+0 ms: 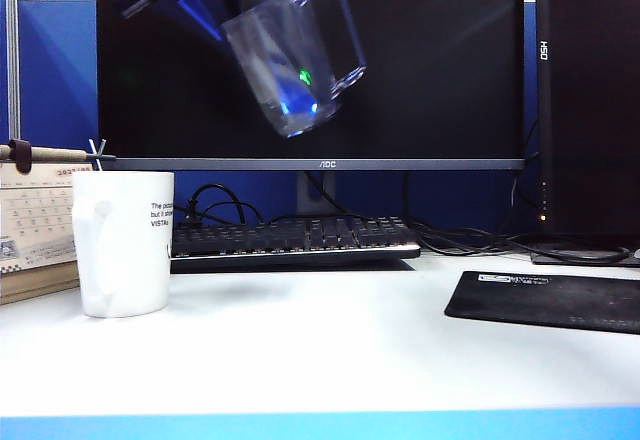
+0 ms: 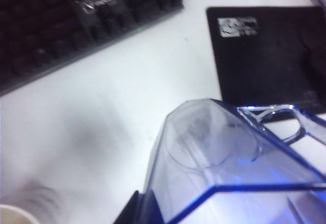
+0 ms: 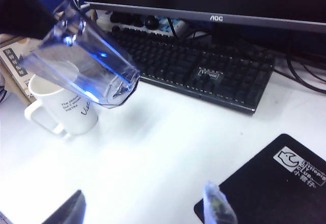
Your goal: Swap the positions of the transparent plastic cup and the white ceramic cup.
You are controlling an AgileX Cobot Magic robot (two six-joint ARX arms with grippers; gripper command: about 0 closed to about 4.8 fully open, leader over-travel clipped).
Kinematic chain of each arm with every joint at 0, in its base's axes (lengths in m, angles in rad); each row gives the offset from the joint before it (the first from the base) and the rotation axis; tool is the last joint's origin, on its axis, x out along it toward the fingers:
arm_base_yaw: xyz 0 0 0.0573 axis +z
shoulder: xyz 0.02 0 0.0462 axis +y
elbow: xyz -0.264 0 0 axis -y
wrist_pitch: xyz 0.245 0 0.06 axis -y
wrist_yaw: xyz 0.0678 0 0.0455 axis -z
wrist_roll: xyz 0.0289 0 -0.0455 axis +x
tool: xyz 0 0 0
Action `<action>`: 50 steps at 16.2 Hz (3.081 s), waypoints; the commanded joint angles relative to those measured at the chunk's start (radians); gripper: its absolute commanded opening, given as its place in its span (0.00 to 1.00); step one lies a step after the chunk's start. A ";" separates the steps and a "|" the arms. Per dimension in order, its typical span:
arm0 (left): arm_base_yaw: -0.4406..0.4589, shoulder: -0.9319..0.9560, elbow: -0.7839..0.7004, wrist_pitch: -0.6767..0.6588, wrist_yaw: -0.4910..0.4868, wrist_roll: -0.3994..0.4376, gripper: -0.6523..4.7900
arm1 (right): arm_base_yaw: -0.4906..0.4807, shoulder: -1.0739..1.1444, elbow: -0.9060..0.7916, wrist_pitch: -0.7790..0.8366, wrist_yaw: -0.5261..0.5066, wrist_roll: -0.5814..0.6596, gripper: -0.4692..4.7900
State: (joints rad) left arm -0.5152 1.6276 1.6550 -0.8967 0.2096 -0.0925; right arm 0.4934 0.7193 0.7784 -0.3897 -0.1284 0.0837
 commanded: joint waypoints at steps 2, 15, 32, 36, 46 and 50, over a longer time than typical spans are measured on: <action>-0.002 0.047 0.066 -0.056 0.087 0.021 0.11 | 0.000 -0.008 0.005 -0.007 -0.001 -0.005 0.66; -0.034 0.240 0.067 -0.098 0.057 0.112 0.11 | 0.000 -0.008 0.005 -0.011 -0.004 -0.007 0.66; -0.064 0.349 0.067 -0.027 0.029 0.138 0.11 | 0.001 -0.008 0.004 -0.030 -0.004 -0.010 0.66; -0.064 0.354 0.080 -0.012 0.026 0.138 0.11 | 0.001 -0.008 0.004 -0.033 -0.004 -0.010 0.66; -0.064 0.404 0.129 -0.099 0.034 0.143 0.11 | 0.001 -0.008 0.003 -0.033 -0.004 -0.010 0.66; -0.064 0.404 0.129 -0.086 0.034 0.139 0.21 | 0.001 -0.013 -0.008 -0.033 -0.004 -0.010 0.66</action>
State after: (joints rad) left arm -0.5785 2.0369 1.7733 -0.9951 0.2356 0.0486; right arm 0.4938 0.7124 0.7750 -0.4332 -0.1310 0.0772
